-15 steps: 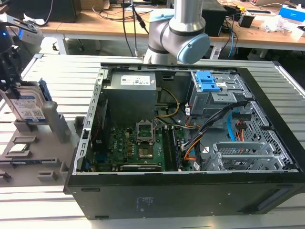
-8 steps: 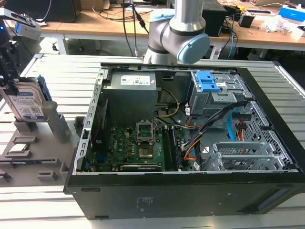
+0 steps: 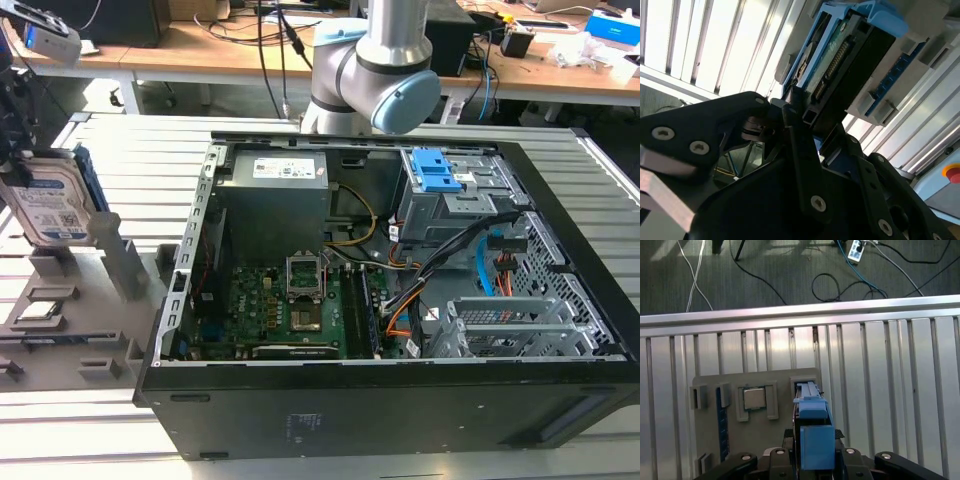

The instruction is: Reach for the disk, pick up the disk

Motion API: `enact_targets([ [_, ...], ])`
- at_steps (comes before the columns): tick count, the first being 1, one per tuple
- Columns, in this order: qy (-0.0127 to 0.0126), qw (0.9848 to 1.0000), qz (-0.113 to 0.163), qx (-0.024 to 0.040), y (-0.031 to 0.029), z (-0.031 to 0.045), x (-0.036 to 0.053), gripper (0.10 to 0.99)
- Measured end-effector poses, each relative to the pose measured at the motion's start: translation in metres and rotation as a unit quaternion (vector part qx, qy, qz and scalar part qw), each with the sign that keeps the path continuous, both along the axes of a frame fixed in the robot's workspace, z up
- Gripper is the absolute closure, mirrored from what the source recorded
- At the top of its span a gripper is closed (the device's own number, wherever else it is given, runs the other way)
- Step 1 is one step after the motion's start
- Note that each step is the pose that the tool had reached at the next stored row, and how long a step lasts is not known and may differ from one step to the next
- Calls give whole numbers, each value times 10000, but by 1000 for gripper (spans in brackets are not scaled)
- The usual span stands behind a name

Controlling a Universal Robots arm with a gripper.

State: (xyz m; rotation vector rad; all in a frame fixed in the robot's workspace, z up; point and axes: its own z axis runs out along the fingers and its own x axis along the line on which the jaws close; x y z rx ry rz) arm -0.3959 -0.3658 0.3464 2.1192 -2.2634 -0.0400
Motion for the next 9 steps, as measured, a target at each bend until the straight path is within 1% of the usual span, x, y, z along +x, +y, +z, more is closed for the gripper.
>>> enact_targets([
  [5,0,10000,0,0,3,114,6,718],
  [9,1,10000,0,0,7,247,13,718],
])
